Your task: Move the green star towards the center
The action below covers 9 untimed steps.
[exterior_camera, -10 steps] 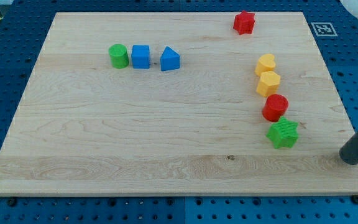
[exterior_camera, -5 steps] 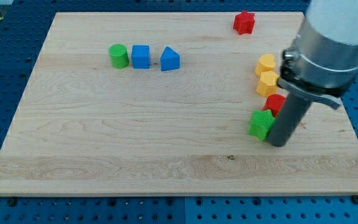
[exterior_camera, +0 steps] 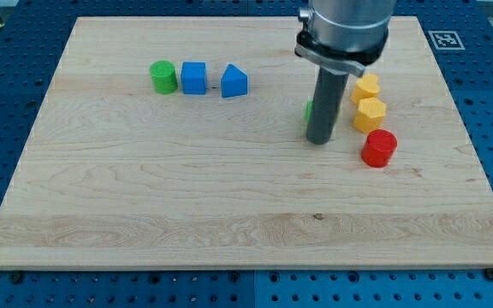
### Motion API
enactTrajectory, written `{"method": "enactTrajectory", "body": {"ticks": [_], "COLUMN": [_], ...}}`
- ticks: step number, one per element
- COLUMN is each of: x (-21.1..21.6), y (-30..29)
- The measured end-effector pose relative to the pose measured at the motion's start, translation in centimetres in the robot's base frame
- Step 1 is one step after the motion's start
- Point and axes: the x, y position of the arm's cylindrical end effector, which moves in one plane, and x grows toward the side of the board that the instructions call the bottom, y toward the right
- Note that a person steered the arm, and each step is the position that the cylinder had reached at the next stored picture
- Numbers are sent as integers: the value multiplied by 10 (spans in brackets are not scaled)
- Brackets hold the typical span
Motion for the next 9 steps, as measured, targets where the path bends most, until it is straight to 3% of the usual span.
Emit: {"method": "enactTrajectory", "body": {"ticks": [2,4,5,9], "x": [-55,-15,-19,-94], "y": [-4,20,46,33]}}
